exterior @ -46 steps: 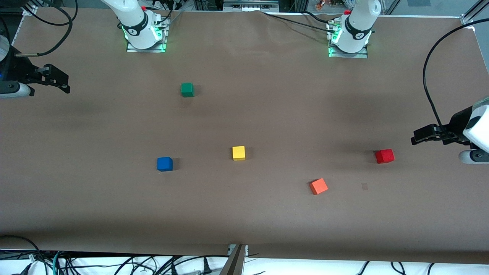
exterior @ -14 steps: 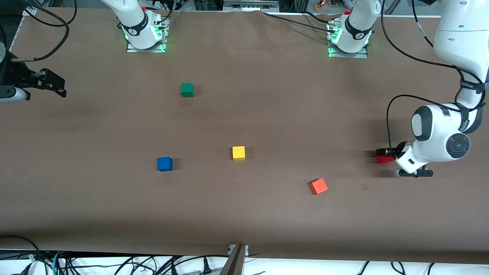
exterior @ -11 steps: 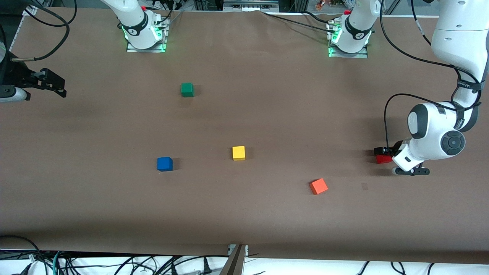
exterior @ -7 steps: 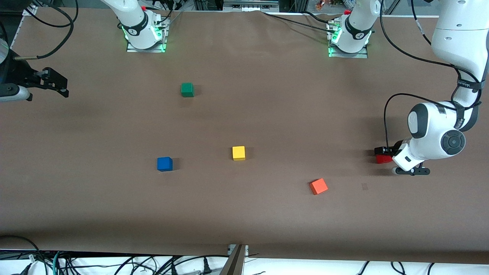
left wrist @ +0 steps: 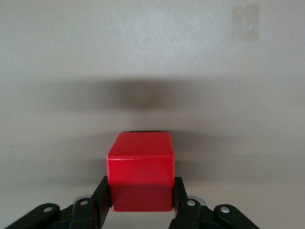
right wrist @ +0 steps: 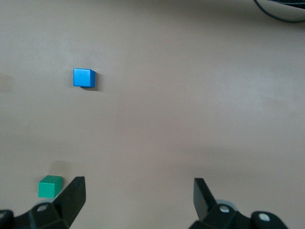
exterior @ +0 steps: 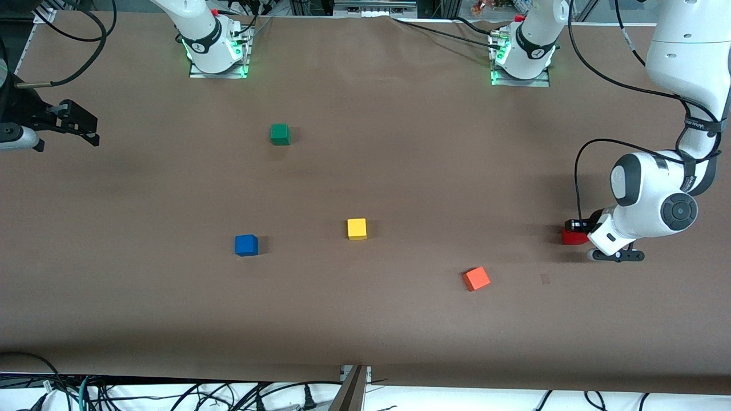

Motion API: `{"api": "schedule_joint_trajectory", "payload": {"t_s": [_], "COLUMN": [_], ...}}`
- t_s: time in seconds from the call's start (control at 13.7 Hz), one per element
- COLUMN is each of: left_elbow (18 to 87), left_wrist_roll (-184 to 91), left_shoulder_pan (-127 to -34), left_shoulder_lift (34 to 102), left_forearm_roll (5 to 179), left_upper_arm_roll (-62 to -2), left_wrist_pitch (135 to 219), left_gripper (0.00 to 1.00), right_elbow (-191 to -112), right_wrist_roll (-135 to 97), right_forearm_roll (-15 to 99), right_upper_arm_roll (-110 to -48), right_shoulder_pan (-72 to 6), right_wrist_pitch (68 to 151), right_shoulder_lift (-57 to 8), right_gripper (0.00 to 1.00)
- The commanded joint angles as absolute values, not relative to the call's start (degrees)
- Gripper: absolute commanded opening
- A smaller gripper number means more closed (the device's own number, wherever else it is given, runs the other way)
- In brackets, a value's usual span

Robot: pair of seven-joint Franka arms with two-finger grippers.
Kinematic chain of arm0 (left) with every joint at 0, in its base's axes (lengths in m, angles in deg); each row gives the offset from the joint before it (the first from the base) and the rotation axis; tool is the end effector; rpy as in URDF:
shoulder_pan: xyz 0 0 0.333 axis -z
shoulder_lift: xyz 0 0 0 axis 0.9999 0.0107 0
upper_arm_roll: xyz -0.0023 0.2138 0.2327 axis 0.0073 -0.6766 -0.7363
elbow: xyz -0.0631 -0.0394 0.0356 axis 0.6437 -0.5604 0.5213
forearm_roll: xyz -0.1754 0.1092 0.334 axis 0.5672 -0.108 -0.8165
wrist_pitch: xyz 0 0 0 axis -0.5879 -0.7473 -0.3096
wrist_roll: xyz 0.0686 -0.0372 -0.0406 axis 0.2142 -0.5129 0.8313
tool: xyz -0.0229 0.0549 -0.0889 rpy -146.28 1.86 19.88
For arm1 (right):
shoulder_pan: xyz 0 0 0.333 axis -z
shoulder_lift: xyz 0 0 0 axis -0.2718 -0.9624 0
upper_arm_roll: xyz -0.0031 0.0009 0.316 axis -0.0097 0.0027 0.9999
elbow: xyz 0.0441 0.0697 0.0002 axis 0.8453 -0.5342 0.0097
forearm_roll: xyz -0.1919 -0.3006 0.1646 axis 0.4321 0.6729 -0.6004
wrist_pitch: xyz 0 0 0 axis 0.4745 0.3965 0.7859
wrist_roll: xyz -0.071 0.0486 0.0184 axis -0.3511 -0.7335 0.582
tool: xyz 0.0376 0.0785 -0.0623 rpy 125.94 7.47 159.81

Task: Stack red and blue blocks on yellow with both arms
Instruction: 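Close the left gripper on the red cube, then carry the red cube with the left gripper over the yellow cube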

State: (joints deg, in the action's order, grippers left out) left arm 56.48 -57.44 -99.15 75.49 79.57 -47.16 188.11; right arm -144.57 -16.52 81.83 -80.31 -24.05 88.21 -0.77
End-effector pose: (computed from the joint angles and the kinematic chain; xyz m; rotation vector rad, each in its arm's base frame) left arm 0.6313 0.0762 0.2126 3.1325 -0.0019 -0.2299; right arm 0.5621 0.0087 0.6156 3.0731 0.2466 0.0566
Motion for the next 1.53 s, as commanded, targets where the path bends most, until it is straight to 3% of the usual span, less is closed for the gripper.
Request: {"api": "schedule_joint_trajectory", "payload": {"t_s": [0.0,0.29,0.73,1.46], "left_elbow": [51.45,39.05,31.75,13.64], "left_wrist_roll": [-56.41,-46.77,-25.94,-13.18], "left_shoulder_pan": [-98.44,-96.26,-76.41,-59.7], "left_shoulder_lift": [73.96,74.4,76.14,90.47], "left_forearm_roll": [78.74,78.83,78.04,78.13], "left_upper_arm_roll": [-43.9,-36.6,-37.11,-39.74], "left_wrist_pitch": [183.22,173.53,172.2,172.38], "left_gripper": [0.0,0.0,0.0,0.0], "right_elbow": [-143.29,-143.2,-142.59,-142.59], "right_wrist_roll": [-15.47,-15.73,-16.09,-16.35], "right_forearm_roll": [81.81,81.9,82.69,82.43], "right_upper_arm_roll": [-80.16,-79.98,-79.98,-80.25], "right_shoulder_pan": [-24.03,-24.73,-27.37,-27.11], "right_wrist_pitch": [87.45,87.45,87.44,87.53], "right_shoulder_lift": [-1.19,-1.19,-1.19,-1.63], "right_gripper": [1.0,1.0,1.0,1.0]}}
